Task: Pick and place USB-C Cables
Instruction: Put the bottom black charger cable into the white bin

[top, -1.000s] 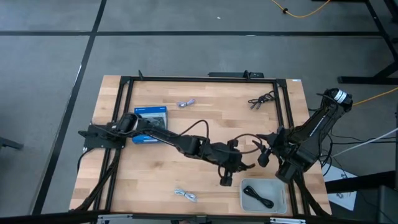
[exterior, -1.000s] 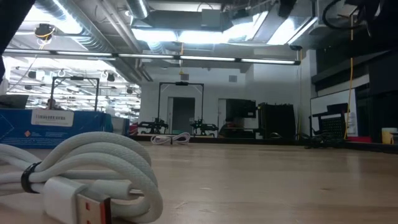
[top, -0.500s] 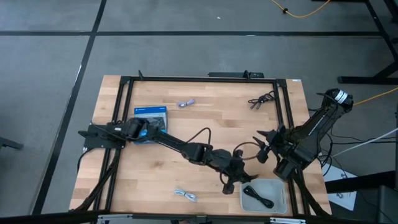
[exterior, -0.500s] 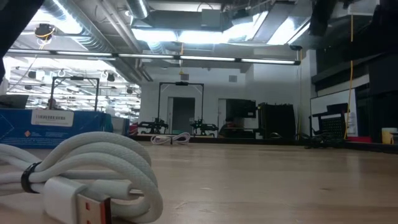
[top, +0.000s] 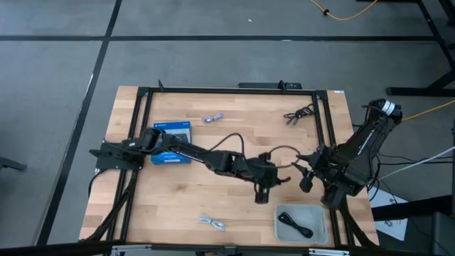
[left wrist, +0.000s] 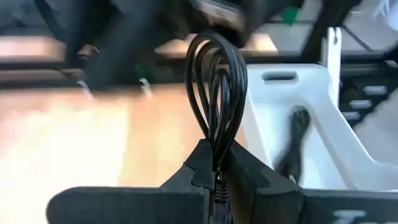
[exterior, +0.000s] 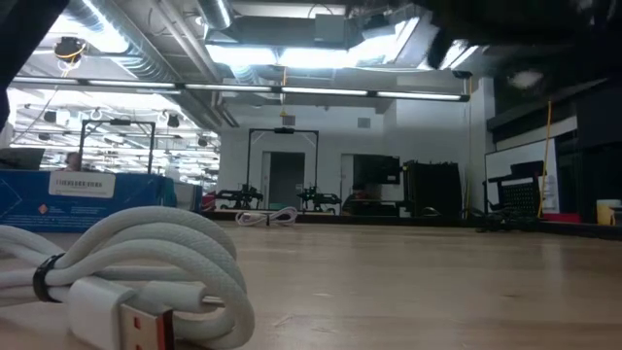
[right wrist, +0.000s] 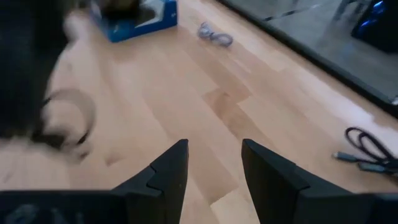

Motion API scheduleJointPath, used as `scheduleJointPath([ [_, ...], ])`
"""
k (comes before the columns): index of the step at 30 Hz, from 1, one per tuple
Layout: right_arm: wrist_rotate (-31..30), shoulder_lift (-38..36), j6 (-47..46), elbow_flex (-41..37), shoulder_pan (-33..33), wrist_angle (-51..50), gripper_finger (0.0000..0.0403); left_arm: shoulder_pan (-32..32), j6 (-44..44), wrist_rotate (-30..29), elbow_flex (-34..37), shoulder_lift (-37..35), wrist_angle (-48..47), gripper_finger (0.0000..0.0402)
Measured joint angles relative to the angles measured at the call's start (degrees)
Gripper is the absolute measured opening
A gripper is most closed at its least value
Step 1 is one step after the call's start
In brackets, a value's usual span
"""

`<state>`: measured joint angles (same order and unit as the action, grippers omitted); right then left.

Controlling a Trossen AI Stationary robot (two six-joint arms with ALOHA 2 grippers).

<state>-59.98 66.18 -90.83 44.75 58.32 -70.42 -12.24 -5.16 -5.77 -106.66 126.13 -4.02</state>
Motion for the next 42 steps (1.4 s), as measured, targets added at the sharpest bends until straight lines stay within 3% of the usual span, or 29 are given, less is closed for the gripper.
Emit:
scheduleJointPath([
  [5, -0.86, -0.46, 1.40, 0.00, 3.20, 3.50, 0.0155, 1.15, 1.30, -0.42, -0.10, -0.86, 1.00, 0.0014],
  [9, -4.06, -0.46, 10.14, 0.02, 3.66, 11.66, 0.0155, 1.24, 1.30, -0.27, -0.10, -0.68, 1.03, 0.0014],
  [21, -4.45, -0.46, 37.57, 0.02, 3.58, 32.17, 0.0155, 0.82, 2.49, 0.48, -0.10, -0.62, 1.09, 0.0013],
  [31, -4.39, -0.46, 47.88, 0.02, 0.66, 39.64, 0.0153, 0.19, 2.37, 0.65, -0.08, -0.60, 1.08, 0.0013],
  [34, -3.02, -0.46, 47.78, 0.02, -0.69, 39.62, 0.0127, 0.23, 2.37, 0.54, -0.08, -0.56, 1.07, 0.0013],
  [38, -0.85, -0.46, 47.85, 0.02, -1.64, 40.29, 0.0030, 0.28, 2.35, 0.10, -0.02, -0.49, 0.76, 0.0042],
  [42, -1.80, -0.46, 46.94, 0.02, -1.70, 41.12, 0.0010, 0.28, 2.74, -0.87, -0.02, -0.49, 0.19, 0.0077],
])
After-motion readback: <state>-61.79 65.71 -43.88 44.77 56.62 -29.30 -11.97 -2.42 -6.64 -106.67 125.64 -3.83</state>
